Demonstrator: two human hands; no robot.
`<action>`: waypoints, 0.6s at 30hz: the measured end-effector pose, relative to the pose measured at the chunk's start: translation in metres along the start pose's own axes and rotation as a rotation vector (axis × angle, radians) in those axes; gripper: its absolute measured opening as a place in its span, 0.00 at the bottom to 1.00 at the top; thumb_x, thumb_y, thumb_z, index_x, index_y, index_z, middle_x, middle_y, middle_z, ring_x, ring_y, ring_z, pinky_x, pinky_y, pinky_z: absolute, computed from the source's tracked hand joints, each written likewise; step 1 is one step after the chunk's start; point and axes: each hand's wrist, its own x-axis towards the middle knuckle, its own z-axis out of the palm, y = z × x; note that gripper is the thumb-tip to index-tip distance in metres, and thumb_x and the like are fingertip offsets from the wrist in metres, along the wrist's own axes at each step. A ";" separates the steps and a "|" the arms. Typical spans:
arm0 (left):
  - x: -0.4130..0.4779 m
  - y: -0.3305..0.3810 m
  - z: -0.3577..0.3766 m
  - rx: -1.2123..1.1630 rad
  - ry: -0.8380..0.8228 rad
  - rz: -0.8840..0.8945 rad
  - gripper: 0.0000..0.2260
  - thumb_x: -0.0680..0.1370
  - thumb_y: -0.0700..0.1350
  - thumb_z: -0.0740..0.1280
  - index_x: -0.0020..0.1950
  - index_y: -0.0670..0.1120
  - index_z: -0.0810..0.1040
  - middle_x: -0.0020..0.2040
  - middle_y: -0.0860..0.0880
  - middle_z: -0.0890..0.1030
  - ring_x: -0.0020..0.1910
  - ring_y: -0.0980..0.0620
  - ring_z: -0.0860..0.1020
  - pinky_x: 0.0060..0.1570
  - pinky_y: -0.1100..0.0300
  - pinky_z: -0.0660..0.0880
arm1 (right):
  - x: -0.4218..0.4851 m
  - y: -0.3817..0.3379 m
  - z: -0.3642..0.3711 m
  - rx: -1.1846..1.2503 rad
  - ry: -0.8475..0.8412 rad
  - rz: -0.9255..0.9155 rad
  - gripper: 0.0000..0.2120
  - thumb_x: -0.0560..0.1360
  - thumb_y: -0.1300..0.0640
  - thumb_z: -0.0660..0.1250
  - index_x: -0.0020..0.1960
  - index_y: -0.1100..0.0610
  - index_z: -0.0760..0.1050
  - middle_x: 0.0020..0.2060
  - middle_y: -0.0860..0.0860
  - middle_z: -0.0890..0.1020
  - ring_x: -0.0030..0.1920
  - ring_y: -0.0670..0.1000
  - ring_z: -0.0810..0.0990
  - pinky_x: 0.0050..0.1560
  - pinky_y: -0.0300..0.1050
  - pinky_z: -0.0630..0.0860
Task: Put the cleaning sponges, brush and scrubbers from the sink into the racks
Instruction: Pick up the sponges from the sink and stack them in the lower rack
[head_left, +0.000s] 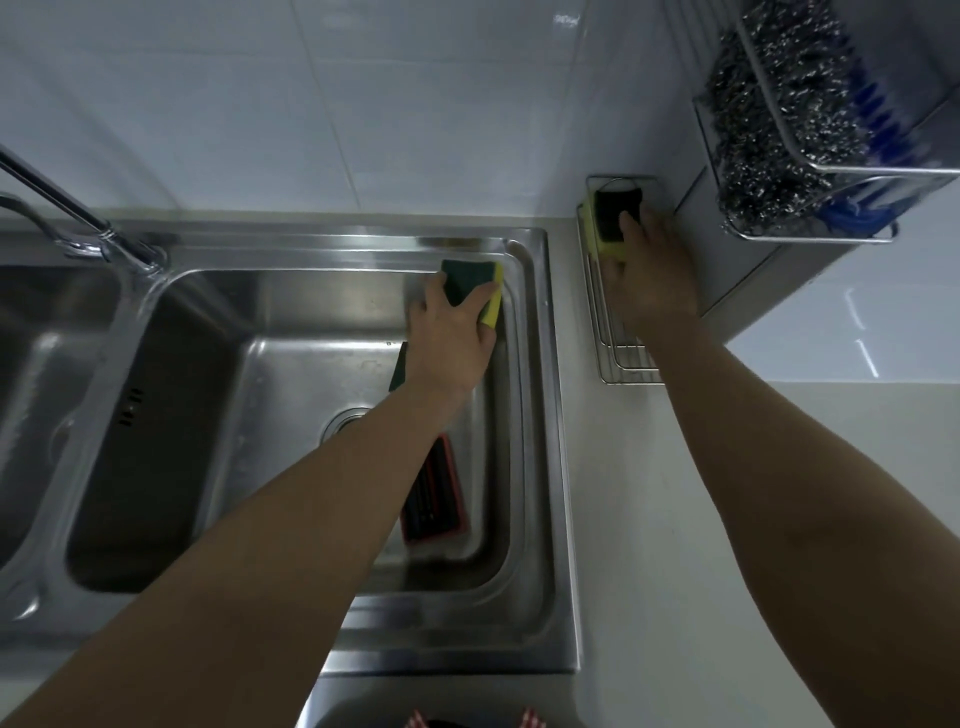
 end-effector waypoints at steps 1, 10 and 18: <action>-0.003 0.002 -0.002 -0.010 0.003 0.003 0.20 0.77 0.46 0.66 0.70 0.55 0.74 0.69 0.36 0.67 0.56 0.34 0.73 0.55 0.43 0.77 | -0.008 0.000 -0.001 0.018 0.030 0.013 0.26 0.82 0.51 0.55 0.77 0.60 0.60 0.78 0.59 0.60 0.76 0.62 0.61 0.73 0.55 0.62; -0.015 0.030 -0.008 -0.057 0.008 0.068 0.21 0.78 0.47 0.66 0.72 0.55 0.72 0.72 0.37 0.64 0.67 0.35 0.68 0.63 0.44 0.73 | -0.088 0.010 0.012 0.093 0.287 0.005 0.24 0.83 0.50 0.50 0.71 0.62 0.69 0.71 0.58 0.72 0.73 0.59 0.69 0.71 0.53 0.68; 0.003 0.062 -0.009 -0.100 0.034 0.137 0.22 0.77 0.48 0.64 0.71 0.54 0.72 0.71 0.35 0.66 0.61 0.34 0.72 0.58 0.44 0.76 | -0.131 0.018 0.025 0.035 0.276 0.014 0.26 0.83 0.49 0.47 0.75 0.61 0.65 0.74 0.57 0.68 0.76 0.56 0.64 0.79 0.50 0.55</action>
